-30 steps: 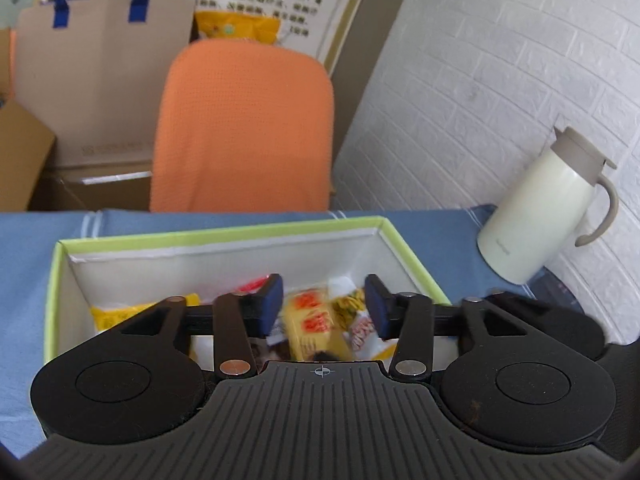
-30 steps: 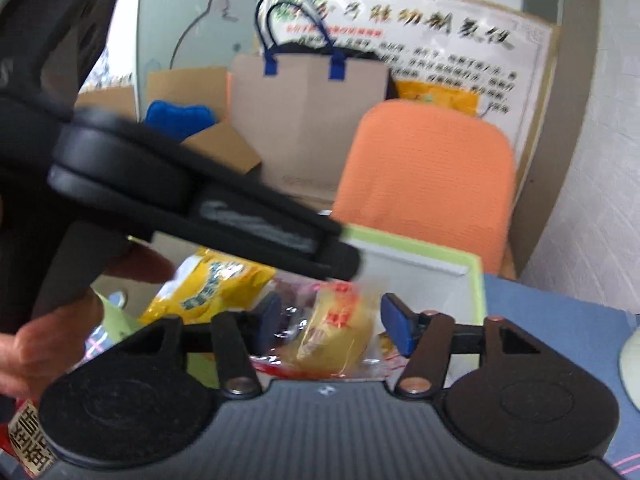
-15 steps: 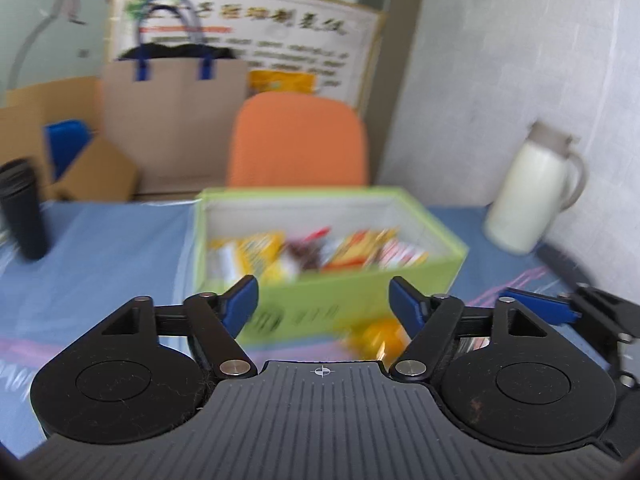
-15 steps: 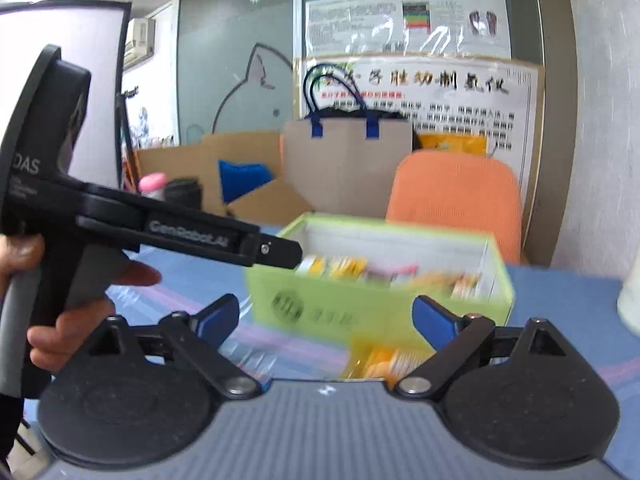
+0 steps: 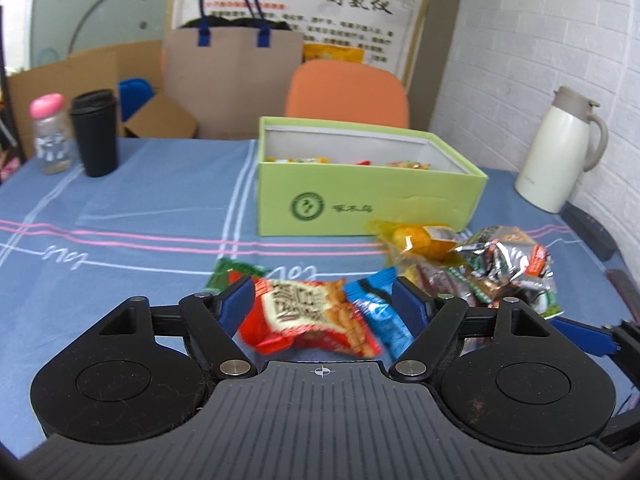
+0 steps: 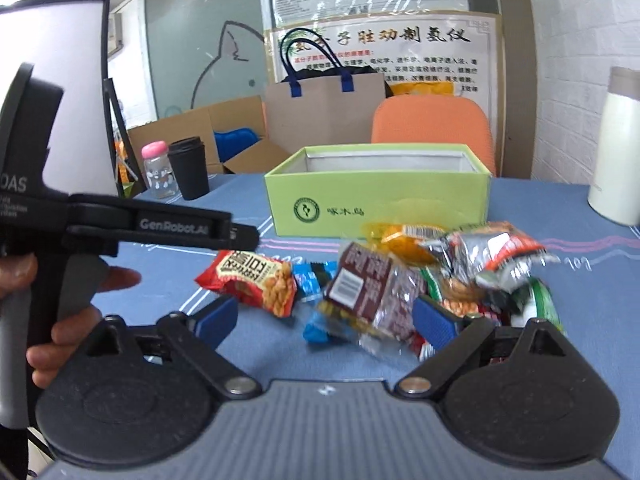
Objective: Organize snacks
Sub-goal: 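Move both tools back over the red broad-bean packets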
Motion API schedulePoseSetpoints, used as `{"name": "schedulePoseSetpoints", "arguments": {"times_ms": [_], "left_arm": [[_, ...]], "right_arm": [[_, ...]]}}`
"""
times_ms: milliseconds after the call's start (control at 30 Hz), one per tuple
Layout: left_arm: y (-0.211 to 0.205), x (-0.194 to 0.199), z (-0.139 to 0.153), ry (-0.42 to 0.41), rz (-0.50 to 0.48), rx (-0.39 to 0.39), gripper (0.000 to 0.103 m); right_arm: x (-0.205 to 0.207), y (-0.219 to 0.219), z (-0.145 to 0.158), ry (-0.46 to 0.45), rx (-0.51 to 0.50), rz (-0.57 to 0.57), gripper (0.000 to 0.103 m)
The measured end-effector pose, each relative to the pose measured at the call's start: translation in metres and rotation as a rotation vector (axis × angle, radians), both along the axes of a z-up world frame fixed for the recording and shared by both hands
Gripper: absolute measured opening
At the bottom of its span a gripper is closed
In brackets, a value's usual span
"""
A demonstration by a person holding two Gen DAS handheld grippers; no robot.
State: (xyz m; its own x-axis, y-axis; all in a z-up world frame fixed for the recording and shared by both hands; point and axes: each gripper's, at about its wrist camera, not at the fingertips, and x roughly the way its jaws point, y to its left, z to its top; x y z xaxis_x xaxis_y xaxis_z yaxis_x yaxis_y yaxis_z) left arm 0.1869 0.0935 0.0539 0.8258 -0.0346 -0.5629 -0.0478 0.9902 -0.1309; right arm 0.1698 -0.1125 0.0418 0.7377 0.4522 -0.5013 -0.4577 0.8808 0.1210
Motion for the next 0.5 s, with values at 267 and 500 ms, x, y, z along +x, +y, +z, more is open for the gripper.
{"name": "schedulePoseSetpoints", "arguments": {"times_ms": [267, 500], "left_arm": [[0.006, -0.013, -0.004, -0.005, 0.041, 0.024, 0.062], [0.021, -0.004, -0.012, 0.014, 0.052, 0.007, 0.065]], "right_arm": [[-0.014, 0.007, -0.003, -0.001, -0.018, 0.019, 0.094], [-0.004, 0.032, -0.008, 0.018, -0.054, 0.085, 0.094]]}}
